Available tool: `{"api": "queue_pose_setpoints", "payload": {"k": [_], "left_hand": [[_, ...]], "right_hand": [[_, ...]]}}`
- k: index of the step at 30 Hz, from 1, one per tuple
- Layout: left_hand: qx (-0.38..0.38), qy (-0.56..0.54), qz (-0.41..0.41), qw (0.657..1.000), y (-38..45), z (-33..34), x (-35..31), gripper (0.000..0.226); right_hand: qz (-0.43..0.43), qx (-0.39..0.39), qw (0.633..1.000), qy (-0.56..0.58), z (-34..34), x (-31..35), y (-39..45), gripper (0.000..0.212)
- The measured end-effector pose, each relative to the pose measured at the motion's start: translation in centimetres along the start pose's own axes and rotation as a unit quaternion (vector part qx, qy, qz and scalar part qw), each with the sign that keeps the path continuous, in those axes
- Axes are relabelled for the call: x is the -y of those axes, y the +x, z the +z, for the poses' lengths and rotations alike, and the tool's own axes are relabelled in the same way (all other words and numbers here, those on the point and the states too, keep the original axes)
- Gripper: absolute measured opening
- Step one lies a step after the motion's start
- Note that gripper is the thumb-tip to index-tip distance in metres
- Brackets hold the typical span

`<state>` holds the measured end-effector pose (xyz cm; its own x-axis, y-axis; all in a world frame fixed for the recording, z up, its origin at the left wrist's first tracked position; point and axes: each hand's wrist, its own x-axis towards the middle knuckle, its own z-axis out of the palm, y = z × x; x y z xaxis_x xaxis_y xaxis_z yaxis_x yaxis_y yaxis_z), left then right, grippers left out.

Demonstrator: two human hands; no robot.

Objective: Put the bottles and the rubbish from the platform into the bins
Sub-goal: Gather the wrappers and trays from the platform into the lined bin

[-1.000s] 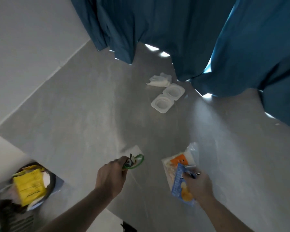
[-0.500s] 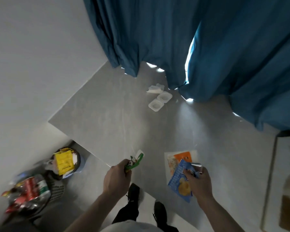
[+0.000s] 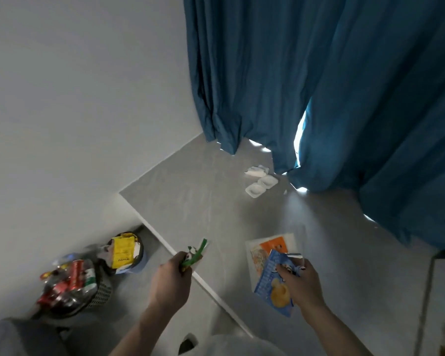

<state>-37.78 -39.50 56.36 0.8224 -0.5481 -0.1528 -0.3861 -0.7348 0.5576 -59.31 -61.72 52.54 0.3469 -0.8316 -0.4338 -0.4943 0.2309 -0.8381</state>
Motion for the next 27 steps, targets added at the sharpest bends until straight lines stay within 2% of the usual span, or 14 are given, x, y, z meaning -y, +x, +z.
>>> {"api": "queue_pose_setpoints", "payload": {"k": [3,6,13,19,27], "left_hand": [[-0.042,-0.018,-0.027,0.999,-1.5,-3.1,2.2,0.017],[-0.073,-0.035,-0.070,0.994,-3.2,-6.3,5.2,0.022],[-0.118,-0.051,-0.134,0.983,-7.0,-14.0,15.6,0.025],[-0.128,-0.041,-0.169,0.976,-7.8,-19.1,23.6,0.026],[-0.079,-0.057,-0.174,0.980,-4.7,-21.5,28.3,0.030]], "right_hand": [[-0.026,0.021,0.999,-0.010,2.9,2.4,-0.8,0.019],[-0.055,0.049,0.997,-0.017,7.0,5.1,-2.0,0.014],[-0.078,0.132,0.988,-0.002,20.1,9.1,-7.5,0.016],[-0.073,0.153,0.986,-0.003,28.2,9.2,-12.1,0.021],[-0.048,0.123,0.991,-0.017,32.0,8.7,-12.2,0.011]]}}
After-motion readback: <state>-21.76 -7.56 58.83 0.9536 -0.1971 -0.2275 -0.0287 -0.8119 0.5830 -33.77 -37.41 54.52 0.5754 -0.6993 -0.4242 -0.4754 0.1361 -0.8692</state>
